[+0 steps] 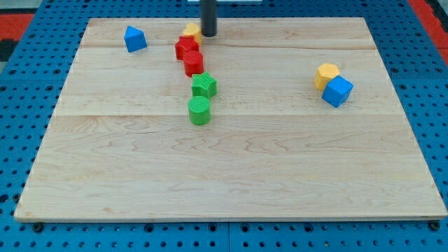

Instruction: Make the yellow heart to the bottom of the blue triangle

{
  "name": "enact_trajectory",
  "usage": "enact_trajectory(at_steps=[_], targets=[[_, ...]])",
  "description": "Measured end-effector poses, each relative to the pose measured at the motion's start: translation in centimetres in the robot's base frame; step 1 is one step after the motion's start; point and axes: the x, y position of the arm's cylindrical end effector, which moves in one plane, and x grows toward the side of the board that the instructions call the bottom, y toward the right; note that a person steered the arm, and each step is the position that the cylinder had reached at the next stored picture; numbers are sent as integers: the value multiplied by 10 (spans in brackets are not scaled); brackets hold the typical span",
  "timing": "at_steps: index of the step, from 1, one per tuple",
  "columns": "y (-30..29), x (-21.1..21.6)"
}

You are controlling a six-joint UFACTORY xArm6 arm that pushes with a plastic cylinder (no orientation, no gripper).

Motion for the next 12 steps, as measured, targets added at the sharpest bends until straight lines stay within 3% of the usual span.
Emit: enact_trajectory(at_steps=[1, 3, 5, 7, 8, 12], targets=[[-30, -10], [-94, 29], [-62, 42], [-69, 98], [-111, 95], [-45, 68]])
